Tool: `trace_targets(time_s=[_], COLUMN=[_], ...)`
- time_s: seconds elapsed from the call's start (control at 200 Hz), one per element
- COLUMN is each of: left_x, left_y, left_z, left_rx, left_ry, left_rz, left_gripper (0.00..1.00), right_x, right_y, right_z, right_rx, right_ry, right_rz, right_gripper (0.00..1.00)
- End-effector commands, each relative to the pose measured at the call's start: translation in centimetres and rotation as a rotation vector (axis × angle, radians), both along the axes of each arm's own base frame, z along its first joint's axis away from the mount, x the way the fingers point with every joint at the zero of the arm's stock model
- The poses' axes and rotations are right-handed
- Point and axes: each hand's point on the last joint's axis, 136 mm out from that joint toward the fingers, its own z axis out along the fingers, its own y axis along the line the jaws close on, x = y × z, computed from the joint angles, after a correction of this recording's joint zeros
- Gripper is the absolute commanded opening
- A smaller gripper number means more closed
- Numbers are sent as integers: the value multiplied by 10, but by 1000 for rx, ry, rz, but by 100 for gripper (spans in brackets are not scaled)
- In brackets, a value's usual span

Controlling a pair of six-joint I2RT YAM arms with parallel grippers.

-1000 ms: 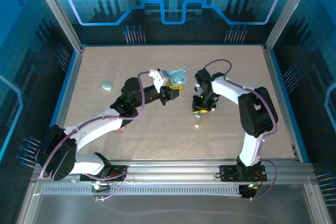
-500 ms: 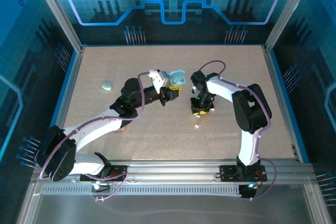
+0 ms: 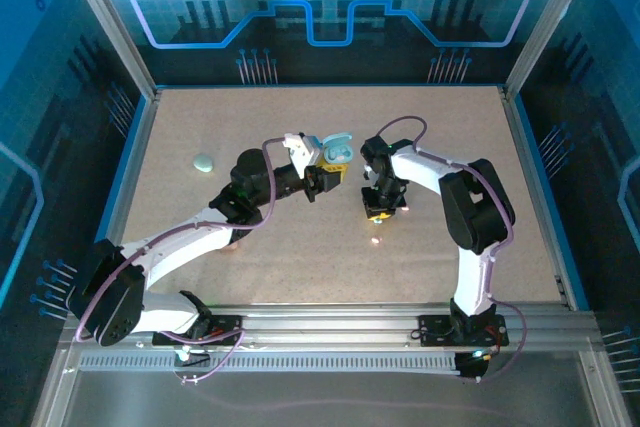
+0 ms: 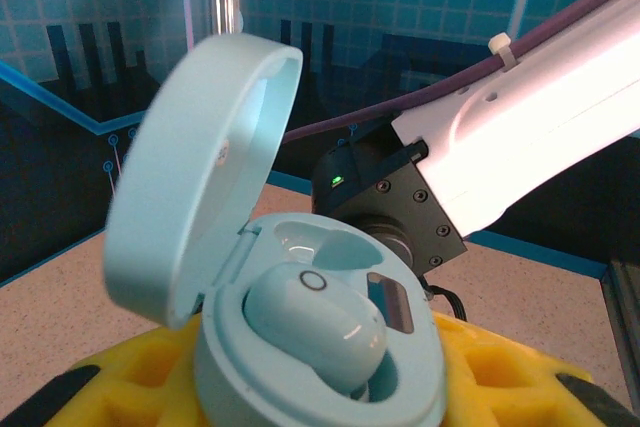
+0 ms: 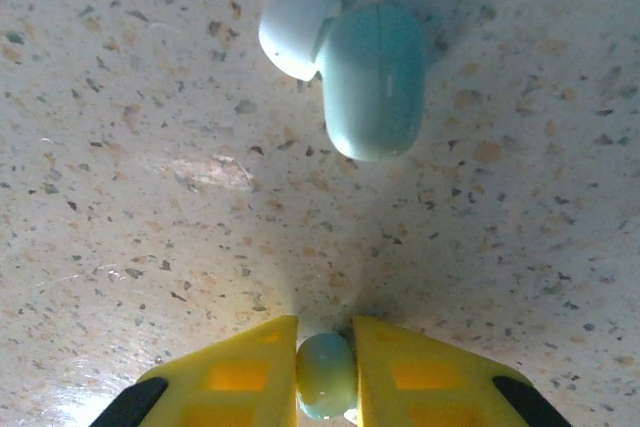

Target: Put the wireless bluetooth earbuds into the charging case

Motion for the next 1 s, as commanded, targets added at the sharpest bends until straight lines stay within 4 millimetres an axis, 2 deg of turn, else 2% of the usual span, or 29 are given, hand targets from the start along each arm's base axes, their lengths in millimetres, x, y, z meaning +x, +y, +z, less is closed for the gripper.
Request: trace_targets(time_s=[0.0, 0.23, 0.49, 0.725, 0.881, 0.996], left_x=[-1, 1, 1, 1, -1, -3], left_y=[6, 3, -6, -15, -22, -26], left_z=[3, 0, -9, -17, -20, -21], left_rx=[-1, -1, 3, -7, -14, -20], left_ry=[-29, -23, 3, 34, 47, 59], left_rz=[20, 10, -33, -89, -130, -163], left_gripper=[35, 35, 35, 35, 35, 35], right_x=[0, 5, 8, -3, -15, -24], right_y=[3, -2, -4, 4, 13, 20], right_z=[28, 84, 175, 251, 284, 299], right_rx=[20, 121, 337, 573, 714, 794], right_ry=[-63, -199, -386, -495, -519, -514], right_rz=[14, -45, -109, -91, -47, -10], right_gripper=[20, 19, 20, 21, 21, 21])
